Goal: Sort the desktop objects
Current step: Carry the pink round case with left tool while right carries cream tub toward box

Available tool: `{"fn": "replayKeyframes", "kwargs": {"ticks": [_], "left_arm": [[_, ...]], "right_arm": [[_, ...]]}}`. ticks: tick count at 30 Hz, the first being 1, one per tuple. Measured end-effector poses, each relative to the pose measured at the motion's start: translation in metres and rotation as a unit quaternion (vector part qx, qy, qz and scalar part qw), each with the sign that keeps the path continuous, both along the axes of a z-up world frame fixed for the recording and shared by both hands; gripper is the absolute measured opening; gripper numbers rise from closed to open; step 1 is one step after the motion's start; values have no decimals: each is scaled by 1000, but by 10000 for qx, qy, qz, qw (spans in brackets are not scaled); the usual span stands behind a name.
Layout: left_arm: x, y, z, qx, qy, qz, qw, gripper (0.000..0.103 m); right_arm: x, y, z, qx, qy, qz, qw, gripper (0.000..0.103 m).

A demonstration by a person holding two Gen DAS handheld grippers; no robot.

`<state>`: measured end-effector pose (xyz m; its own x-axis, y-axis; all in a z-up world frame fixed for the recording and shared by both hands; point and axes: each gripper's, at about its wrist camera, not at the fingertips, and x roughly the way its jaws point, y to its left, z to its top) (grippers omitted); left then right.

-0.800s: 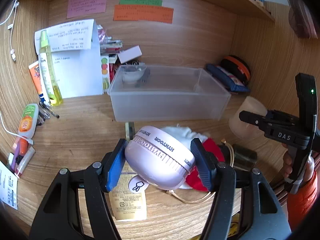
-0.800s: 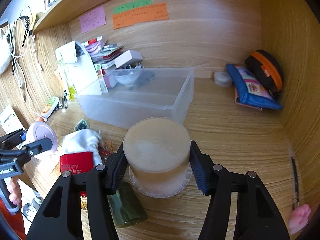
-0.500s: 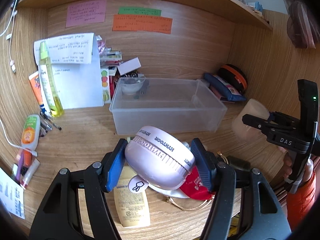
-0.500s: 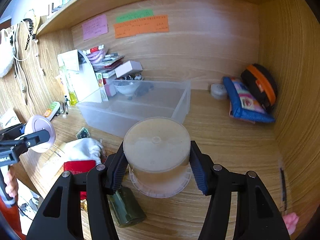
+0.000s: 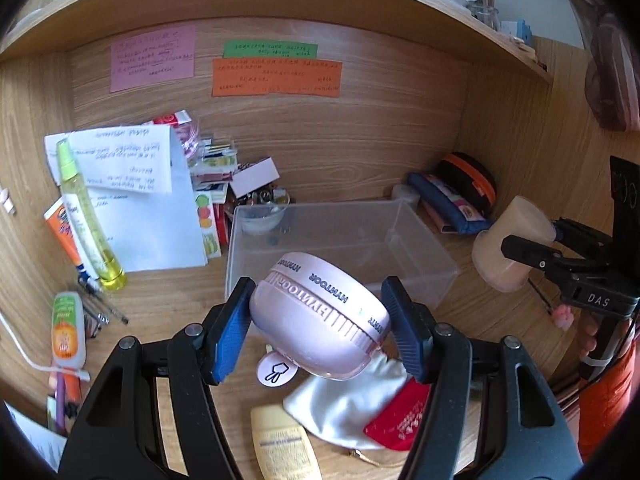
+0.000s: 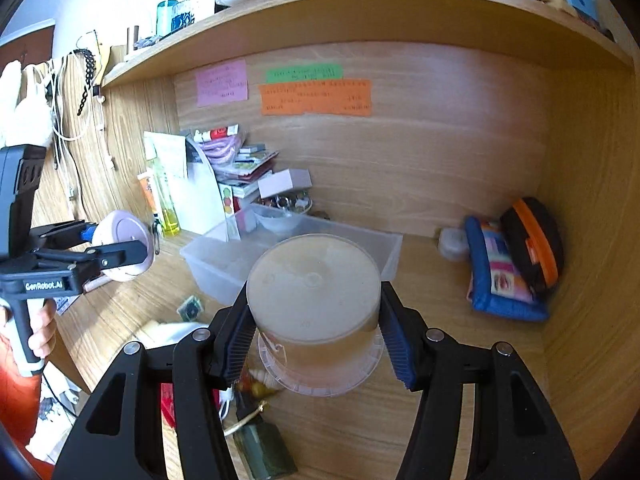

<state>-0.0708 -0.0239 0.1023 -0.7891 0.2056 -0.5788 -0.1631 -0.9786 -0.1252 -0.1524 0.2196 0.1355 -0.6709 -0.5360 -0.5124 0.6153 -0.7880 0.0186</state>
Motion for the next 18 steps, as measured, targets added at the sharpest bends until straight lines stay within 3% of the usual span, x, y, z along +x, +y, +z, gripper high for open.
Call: {"fn": "replayKeyframes", "kwargs": {"ticks": [7,10,18], "left_arm": [[-28,-5,12,-28,-35,21,10000,64],[-44,-2,16,-230,-39,48,9997,64],[-98,-2,1,-391,-414,104,9983,64]], "right_arm": [[-22,-9,12,9,-4,83,10000,54],[-33,-15,14,82,-5,117,9999,54],[-68,-40,5,328,-172,272,9989,54]]}}
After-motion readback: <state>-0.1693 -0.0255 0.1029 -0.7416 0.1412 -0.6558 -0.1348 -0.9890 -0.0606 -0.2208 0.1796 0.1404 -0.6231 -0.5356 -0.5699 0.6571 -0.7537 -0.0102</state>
